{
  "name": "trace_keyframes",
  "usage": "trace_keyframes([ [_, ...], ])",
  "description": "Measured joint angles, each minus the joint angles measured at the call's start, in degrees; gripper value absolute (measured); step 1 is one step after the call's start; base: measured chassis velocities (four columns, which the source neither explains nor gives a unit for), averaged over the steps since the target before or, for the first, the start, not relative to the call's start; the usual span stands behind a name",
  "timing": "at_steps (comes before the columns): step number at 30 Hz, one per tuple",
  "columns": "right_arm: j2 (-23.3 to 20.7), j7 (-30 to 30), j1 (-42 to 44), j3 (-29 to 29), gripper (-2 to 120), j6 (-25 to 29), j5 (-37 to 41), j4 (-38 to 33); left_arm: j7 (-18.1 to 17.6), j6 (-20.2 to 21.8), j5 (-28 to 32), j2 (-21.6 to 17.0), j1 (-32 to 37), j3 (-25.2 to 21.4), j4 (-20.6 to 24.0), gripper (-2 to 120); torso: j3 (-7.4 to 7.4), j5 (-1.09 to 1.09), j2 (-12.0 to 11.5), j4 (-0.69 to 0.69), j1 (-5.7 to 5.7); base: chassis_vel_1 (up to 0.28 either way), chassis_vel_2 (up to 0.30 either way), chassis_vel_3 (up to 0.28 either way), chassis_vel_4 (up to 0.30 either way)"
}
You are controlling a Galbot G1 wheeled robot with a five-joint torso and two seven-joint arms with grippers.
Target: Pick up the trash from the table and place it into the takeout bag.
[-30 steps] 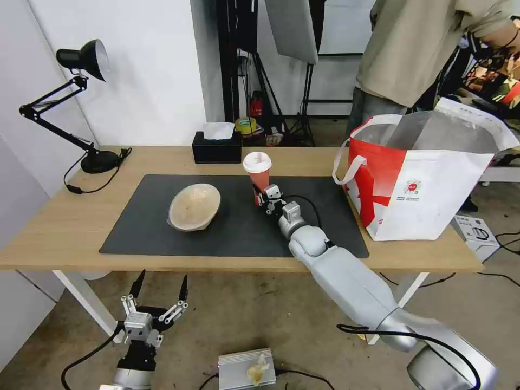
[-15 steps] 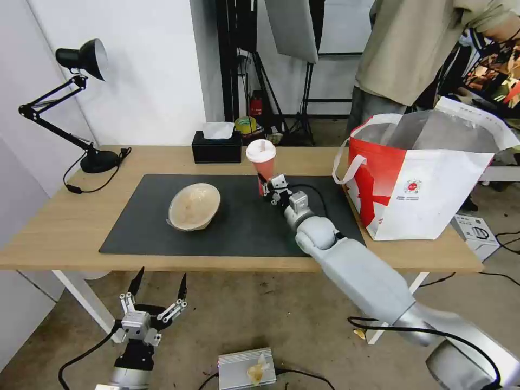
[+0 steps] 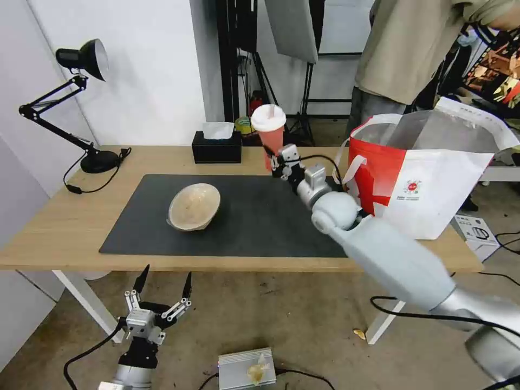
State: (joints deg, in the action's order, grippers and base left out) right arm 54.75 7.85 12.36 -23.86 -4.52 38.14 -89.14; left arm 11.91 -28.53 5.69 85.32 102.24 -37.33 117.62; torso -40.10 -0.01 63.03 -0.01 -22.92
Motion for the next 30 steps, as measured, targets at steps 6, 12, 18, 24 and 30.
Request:
trace_keyframes([
  [6,-6.2,-3.5,-8.4,-3.2,3,-3.8,3.5,-2.7,0.1,0.0,0.1,-0.8,-0.1,0.0,0.3,100,-0.01,0.01,0.0,0.02,0.0,0.0,0.0,0.0,0.0],
  [12,-12.1,-8.0,-16.4,-5.5,3,-12.2,5.3,-5.6,0.2,0.0,0.2,-1.3,-0.1,0.1,0.5,100,-0.01,0.04,0.0,0.0,0.0,0.0,0.0,0.0,0.0],
  [18,-16.0,-10.7,-22.8,-7.3,3,-15.6,6.8,-6.1,0.2,0.0,0.3,-1.5,-0.3,0.5,0.4,100,-0.01,0.03,0.0,0.01,0.0,0.0,0.0,0.0,0.0],
  [24,-21.2,-15.3,-29.7,-10.5,3,-17.7,7.5,-5.2,0.4,0.0,0.0,-0.9,-0.7,1.9,0.3,100,-0.01,0.03,0.0,0.01,0.0,0.0,0.0,0.0,0.0],
  [30,-25.2,-20.1,-33.7,-13.0,3,-18.2,3.6,-3.0,0.7,-0.1,-0.4,-0.9,-0.5,3.0,0.8,100,0.0,0.02,0.0,0.01,0.0,0.0,0.0,0.0,0.0],
])
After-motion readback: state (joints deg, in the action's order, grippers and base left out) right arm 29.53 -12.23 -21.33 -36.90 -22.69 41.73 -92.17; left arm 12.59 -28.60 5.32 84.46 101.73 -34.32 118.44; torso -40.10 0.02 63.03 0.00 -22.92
